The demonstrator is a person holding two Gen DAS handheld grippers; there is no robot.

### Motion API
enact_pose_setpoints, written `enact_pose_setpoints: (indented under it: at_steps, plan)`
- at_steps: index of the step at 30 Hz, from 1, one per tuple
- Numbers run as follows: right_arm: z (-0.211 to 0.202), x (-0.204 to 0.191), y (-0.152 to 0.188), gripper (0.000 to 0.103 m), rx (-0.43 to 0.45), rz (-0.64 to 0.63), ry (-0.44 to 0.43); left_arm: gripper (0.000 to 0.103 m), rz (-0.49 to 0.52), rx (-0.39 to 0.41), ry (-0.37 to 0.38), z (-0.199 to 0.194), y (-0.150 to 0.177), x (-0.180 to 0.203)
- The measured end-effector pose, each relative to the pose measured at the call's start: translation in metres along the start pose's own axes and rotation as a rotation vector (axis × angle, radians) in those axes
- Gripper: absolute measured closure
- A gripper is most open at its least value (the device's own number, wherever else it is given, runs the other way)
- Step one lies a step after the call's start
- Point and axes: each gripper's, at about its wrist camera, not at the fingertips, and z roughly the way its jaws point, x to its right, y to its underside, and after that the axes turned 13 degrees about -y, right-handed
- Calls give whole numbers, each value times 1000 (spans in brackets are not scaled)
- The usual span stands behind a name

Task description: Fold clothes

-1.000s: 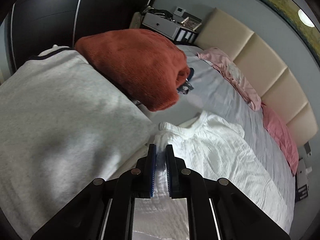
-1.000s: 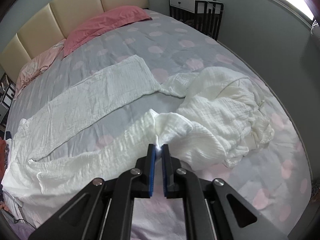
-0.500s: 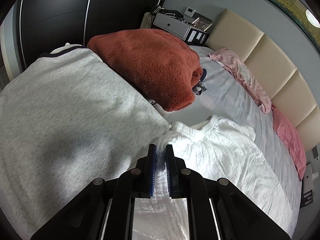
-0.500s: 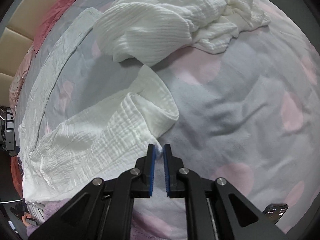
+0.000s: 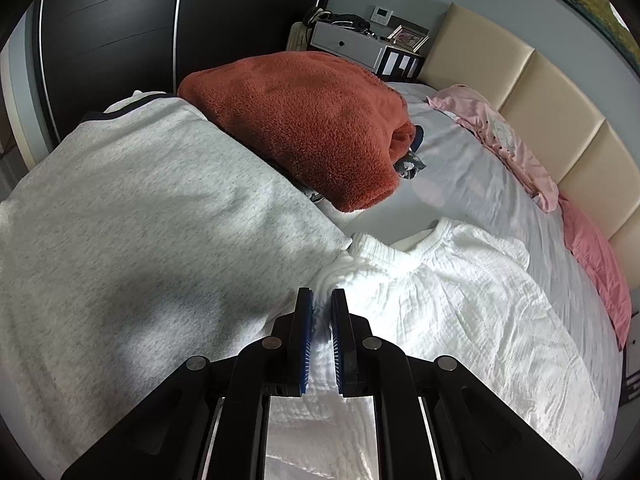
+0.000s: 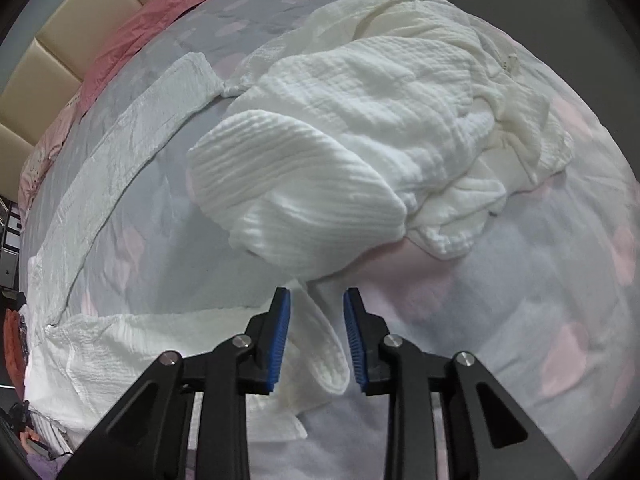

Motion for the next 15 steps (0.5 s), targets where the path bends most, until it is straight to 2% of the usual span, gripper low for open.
enact_pose_setpoints:
  at_steps: [3, 5, 10, 15]
  plan:
    - [18, 0, -2, 77, -35, 8, -23, 93, 3, 1, -13, 0, 0, 2]
    - [19, -9, 1, 97, -34, -41, -10, 93, 7, 4, -21, 1, 1, 3]
    - [-10, -34, 0, 100, 42, -160, 34, 93, 29, 6, -53, 6, 1, 12]
    - [-49, -49, -33, 100, 163, -195, 49, 93, 54, 3, -64, 8, 3, 19]
